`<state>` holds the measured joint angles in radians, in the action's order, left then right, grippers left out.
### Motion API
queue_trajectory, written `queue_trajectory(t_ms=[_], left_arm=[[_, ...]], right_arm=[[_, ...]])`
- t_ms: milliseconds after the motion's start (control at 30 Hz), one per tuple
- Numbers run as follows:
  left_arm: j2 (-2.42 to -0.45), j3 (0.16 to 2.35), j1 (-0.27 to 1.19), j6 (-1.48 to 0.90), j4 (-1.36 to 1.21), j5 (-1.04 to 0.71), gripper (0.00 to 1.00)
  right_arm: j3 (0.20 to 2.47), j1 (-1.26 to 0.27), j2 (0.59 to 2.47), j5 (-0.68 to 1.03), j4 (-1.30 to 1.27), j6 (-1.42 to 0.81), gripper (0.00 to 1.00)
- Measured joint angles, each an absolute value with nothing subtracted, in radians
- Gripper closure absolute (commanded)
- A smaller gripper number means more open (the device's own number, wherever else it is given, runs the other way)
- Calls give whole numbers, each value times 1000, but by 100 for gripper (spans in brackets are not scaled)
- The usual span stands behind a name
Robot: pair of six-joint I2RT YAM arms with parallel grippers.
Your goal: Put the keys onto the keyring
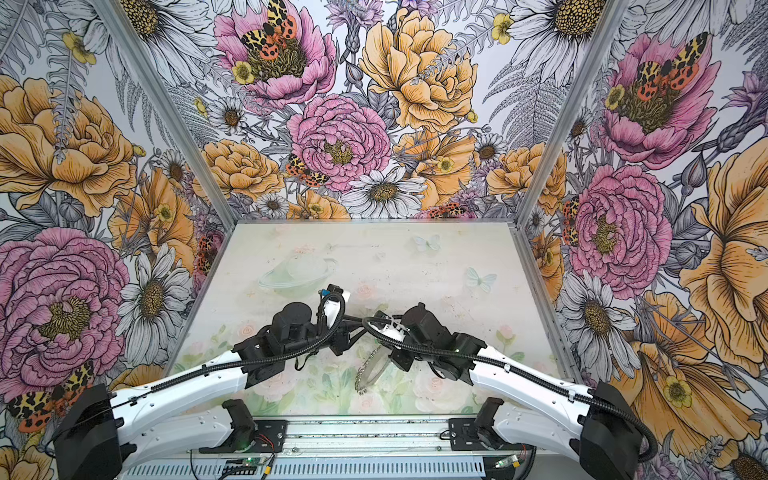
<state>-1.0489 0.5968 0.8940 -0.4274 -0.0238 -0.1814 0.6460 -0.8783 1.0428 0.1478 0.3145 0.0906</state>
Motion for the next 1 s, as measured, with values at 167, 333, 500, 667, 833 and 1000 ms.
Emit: queue_trajectory(t_ms=[167,333,500,667,833,1000], left_arm=[[-1047,636,908,-527,88,-114,63],[-1047,662,931,-613,139,-69,63],[-1063,696,964,-672,169,-47,63],[-1082,736,992,-709,192,-22,63],[-1109,761,995,-732,256,23,64],[-1142,773,995,-740,298,38,65]], right_arm=[[646,-880,1043,126,282,82,100],[646,-891,1044,118,241,69,100],[646,-899,1061,113,215,68,100],[646,-905,1068,104,196,68,100],[646,-907,1068,100,185,68,100],[644,-907,1068,99,181,68,100]])
